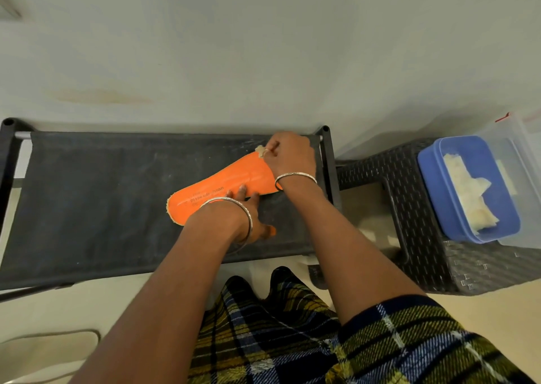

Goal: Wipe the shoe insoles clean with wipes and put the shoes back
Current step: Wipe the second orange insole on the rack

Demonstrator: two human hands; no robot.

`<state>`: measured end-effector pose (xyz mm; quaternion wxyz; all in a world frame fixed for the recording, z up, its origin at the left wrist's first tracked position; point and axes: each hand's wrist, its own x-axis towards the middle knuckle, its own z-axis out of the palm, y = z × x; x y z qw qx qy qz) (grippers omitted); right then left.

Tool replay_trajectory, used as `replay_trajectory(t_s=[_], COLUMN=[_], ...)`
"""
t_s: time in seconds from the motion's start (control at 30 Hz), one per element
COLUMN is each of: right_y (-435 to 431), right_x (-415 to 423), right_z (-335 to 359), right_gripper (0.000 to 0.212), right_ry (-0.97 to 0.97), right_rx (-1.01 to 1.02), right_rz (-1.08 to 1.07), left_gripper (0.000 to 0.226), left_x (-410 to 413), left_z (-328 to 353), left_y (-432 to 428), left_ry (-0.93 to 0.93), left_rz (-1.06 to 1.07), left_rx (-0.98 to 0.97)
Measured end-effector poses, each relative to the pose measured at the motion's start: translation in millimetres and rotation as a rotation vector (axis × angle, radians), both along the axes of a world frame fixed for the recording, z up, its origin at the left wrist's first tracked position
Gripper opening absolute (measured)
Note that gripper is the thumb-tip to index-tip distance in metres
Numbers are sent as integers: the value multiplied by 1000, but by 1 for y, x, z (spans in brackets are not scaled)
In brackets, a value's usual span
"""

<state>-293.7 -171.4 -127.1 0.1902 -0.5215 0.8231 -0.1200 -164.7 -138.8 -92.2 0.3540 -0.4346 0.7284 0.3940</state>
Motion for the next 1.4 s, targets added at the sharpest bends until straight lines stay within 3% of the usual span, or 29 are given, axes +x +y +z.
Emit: replay_trajectory(t_s=[0.17, 0.37, 0.47, 0.6, 0.83, 1.03, 1.27, 1.4], right_y=[-1, -5, -3, 1, -3, 1, 0, 0], right_x=[-12, 16, 2, -21, 17, -17, 16, 0], right_z=[-2, -5, -4, 0, -3, 2, 1, 0], right_gripper=[4, 4, 14, 12, 2, 8, 6, 9], right_ry=[-33, -98, -70, 0, -96, 25, -127, -103], right_rx=[-47, -1, -7, -9, 60, 19, 72, 17], right_rz=[-92, 159, 31, -139, 140, -102, 155, -4], left_gripper=[88, 89, 89, 88, 89, 89, 89, 89], left_x=[0, -2, -1, 2, 0, 2, 0, 3], left_z=[-1, -5, -3, 0, 2, 0, 0, -1], left_y=[0, 0, 1, 0, 3, 0, 1, 0], left_ry=[0, 6, 4, 1, 11, 4, 1, 6], left_rz=[-9, 14, 5, -5, 22, -6, 7, -2], left_rx=[-3, -1, -8, 0, -7, 4, 5, 3])
